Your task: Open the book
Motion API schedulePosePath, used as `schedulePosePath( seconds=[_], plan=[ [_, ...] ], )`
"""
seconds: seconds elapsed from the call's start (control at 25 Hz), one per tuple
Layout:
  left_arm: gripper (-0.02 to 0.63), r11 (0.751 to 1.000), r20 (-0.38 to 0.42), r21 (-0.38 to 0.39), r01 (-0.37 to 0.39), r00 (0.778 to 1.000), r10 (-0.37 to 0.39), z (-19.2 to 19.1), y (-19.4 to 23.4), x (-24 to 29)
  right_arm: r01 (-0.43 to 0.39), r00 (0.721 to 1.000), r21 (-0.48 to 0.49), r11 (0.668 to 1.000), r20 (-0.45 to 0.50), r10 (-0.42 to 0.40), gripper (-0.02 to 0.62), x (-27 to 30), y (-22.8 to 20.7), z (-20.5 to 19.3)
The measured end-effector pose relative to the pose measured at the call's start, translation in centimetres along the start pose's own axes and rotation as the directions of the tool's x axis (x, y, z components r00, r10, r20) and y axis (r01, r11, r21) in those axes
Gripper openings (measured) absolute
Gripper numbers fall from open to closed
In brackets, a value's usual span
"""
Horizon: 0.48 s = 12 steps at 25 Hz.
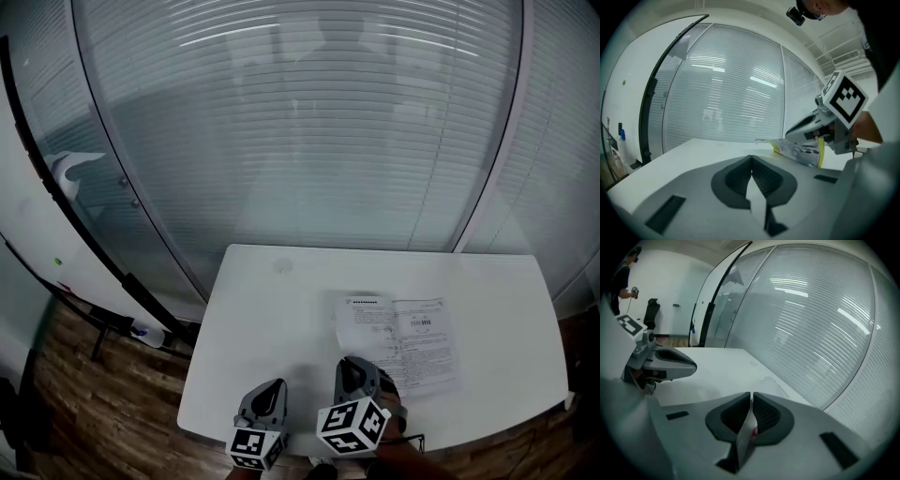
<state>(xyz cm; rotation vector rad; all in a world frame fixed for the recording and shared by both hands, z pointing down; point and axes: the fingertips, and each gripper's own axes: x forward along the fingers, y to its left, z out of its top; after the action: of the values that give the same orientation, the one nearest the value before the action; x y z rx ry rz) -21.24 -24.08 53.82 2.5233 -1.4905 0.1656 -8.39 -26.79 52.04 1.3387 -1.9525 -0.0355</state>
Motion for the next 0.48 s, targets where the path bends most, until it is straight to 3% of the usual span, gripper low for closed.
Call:
schedulePosePath(
  seconds=[0.24,0.48],
  plan=[
    [0.009,0.999,0.000,-0.003,-0.042,0.999,0.042,0.3,1.6,-0.8,-0.006,0.999,-0.114,0.993,-0.035,0.002,0.028,2.6,4.1,-1.4],
    [0.009,0.997,-0.014,-0.007,-0.075,0.997,0.075,0.2,2.7,-1.6,-0.064,0.996,-0.180,0.982,-0.075,0.051,0.031,4.0,7.4,-3.1]
  ],
)
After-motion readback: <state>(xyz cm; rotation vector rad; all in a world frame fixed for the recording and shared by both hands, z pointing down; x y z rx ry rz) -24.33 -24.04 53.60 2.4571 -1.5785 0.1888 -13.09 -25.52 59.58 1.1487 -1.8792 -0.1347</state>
